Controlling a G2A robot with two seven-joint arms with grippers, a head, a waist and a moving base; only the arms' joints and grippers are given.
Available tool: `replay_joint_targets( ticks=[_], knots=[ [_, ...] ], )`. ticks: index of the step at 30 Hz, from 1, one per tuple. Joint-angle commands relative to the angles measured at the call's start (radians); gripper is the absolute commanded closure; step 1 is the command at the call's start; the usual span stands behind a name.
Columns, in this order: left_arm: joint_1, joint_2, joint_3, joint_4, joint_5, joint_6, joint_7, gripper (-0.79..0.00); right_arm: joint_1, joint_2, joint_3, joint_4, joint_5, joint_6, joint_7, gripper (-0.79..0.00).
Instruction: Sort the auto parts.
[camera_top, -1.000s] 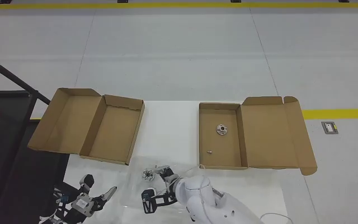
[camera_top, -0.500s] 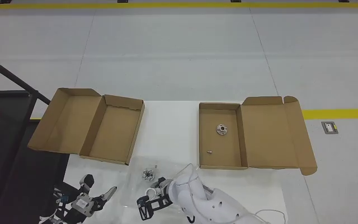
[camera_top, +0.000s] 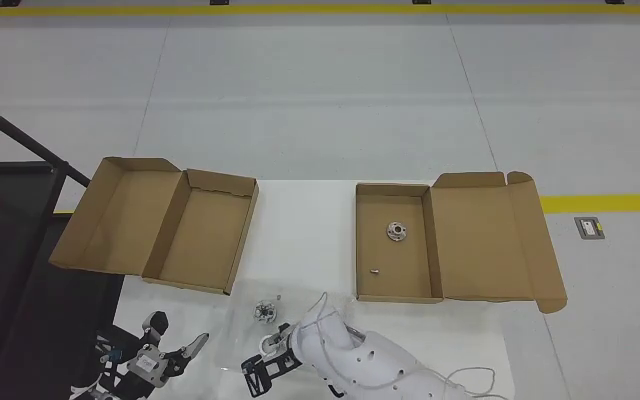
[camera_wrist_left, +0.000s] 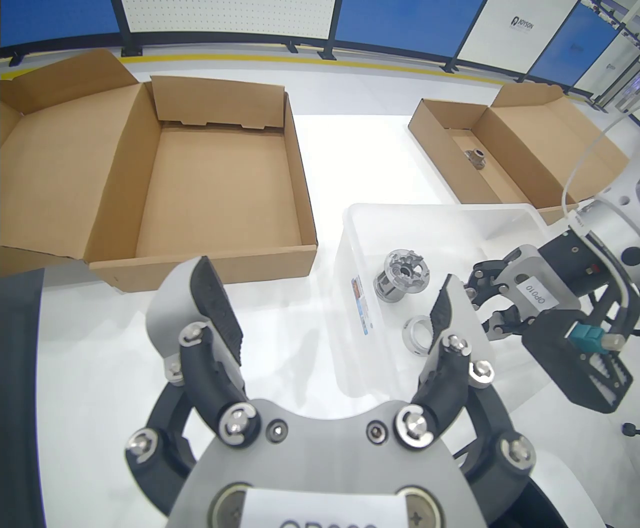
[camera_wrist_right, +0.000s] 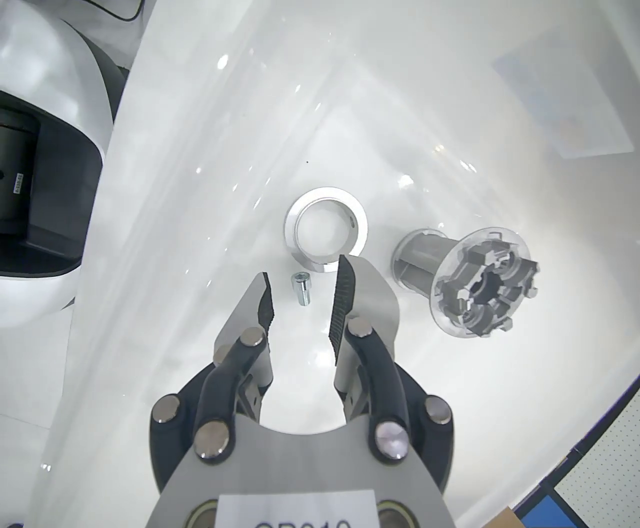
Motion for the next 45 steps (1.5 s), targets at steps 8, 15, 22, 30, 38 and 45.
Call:
replay_joint_targets(
  ticks=[8, 15, 22, 30, 38, 45],
  knots=[
    [0.000, 0.000, 0.000, 0.000, 0.000, 0.000, 0.000, -0.785, 0.028, -0.045, -0.014, 0.091, 0.026, 0.013, 0.021, -0.228],
    [0.000, 0.000, 0.000, 0.000, 0.000, 0.000, 0.000, -0.785, 0.037, -0.067, -0.017, 0.134, 0.029, 0.017, 0.015, -0.105],
    [0.000, 0.000, 0.000, 0.000, 0.000, 0.000, 0.000, -0.785, 0.030, -0.067, 0.002, 0.109, 0.009, 0.029, 0.009, 0.000],
    [0.000, 0.000, 0.000, 0.000, 0.000, 0.000, 0.000, -0.785, -0.103, 0.024, 0.111, -0.189, -0.091, -0.004, 0.036, 0.000],
    [0.000, 0.000, 0.000, 0.000, 0.000, 0.000, 0.000, -0.785, -0.409, 0.140, 0.396, -0.632, -0.259, 0.109, 0.246, 0.000],
    [0.000, 0.000, 0.000, 0.000, 0.000, 0.000, 0.000, -0.785, -0.628, 0.184, 0.670, -0.850, -0.335, 0.298, 0.335, 0.000]
  ],
)
